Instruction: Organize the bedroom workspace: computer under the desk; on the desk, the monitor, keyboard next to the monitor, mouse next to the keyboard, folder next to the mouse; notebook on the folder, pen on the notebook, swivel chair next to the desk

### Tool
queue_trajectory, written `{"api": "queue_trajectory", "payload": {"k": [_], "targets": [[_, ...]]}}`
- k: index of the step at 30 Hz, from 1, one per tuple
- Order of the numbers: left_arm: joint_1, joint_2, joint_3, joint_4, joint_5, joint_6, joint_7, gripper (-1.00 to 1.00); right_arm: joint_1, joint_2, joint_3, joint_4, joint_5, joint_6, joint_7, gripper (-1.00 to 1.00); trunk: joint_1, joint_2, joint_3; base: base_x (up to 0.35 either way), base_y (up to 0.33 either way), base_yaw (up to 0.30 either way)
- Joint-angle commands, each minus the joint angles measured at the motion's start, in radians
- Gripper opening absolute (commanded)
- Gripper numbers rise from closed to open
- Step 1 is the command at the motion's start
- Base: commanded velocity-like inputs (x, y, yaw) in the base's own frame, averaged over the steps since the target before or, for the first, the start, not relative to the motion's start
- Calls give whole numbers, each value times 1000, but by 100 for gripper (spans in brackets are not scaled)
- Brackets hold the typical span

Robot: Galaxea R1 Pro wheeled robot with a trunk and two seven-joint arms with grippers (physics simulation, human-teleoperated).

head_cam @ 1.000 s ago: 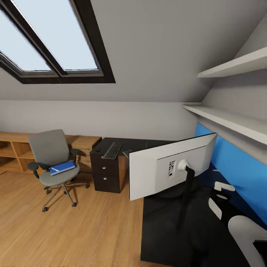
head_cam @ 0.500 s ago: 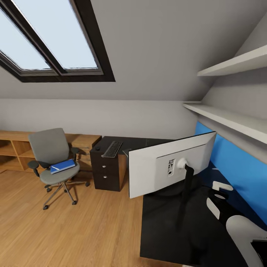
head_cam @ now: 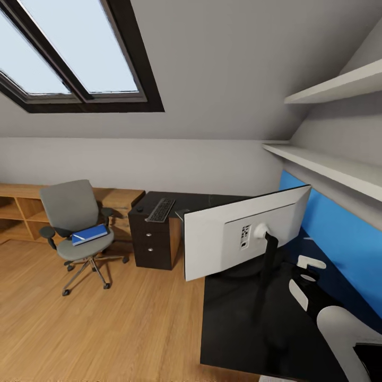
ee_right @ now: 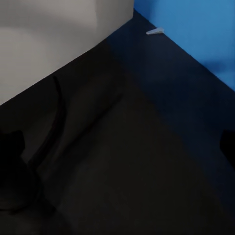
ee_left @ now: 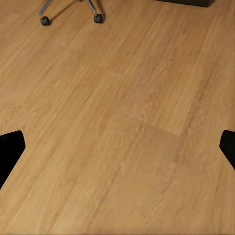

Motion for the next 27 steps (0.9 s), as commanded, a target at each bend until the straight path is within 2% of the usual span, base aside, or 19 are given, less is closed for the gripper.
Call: {"api": "queue_trajectory", "payload": {"k": [1,16,23,27], "targets": [[-1,1,-9,-1,6,-3,7,100,-1,0,1,0,-7,-2,-2,100,0,-1,-3,0,0,0],[-1,1,-8,-1,6,-4,7,100,-1,-2,1,0,-7,-4,-1,100,0,-1,-26,0,0,0],[-1,1,-8,-1,6,-4,7,100,1,-6,3,7,-4,-62,0,100,0,-1,-28,-5,0,0],[-1,1,-9,-1,6,-3,6,100,2,-6,4,12,-2,-102,1,100,0,-1,-28,-239,0,0]]}}
